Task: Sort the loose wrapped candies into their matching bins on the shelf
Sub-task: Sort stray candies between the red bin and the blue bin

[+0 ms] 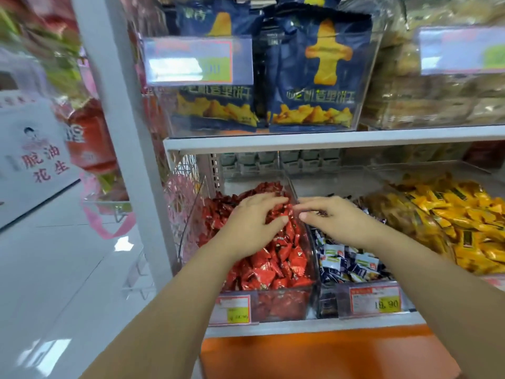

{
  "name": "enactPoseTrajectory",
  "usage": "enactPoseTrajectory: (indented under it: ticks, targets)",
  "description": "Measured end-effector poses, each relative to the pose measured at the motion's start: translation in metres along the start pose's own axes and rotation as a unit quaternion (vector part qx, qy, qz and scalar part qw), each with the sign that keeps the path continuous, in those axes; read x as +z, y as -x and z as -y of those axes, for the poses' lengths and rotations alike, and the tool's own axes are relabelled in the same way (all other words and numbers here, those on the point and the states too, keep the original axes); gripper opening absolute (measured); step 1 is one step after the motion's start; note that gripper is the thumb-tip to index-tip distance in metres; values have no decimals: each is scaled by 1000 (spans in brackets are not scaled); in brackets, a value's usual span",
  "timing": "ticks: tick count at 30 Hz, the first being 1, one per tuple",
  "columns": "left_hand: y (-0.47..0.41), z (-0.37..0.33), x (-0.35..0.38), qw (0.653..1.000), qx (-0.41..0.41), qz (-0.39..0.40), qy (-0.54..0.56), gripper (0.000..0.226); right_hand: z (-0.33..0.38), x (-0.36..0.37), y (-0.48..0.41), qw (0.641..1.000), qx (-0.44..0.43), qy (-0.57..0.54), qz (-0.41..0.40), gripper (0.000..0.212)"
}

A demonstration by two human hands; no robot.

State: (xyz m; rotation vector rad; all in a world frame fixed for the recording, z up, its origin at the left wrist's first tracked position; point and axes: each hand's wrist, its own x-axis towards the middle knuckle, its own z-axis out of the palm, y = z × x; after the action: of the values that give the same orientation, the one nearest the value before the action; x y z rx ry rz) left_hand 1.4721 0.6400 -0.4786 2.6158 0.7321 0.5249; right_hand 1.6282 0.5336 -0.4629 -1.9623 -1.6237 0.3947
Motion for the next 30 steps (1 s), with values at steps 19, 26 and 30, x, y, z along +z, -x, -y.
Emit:
enactPoseTrajectory:
  ticks: [19, 26, 30]
  targets:
    - [-43, 19, -60, 967, -134, 176, -127, 41, -20, -7, -26, 996, -1, -86, 17, 17]
    - [-79, 0, -5, 976, -27, 197, -90, 42, -22, -7, -27, 996, -1, -89, -3, 15]
    - [-74, 14, -10, 960, -27, 248, -128, 32, -24, -7, -27, 996, -3, -87, 3, 16]
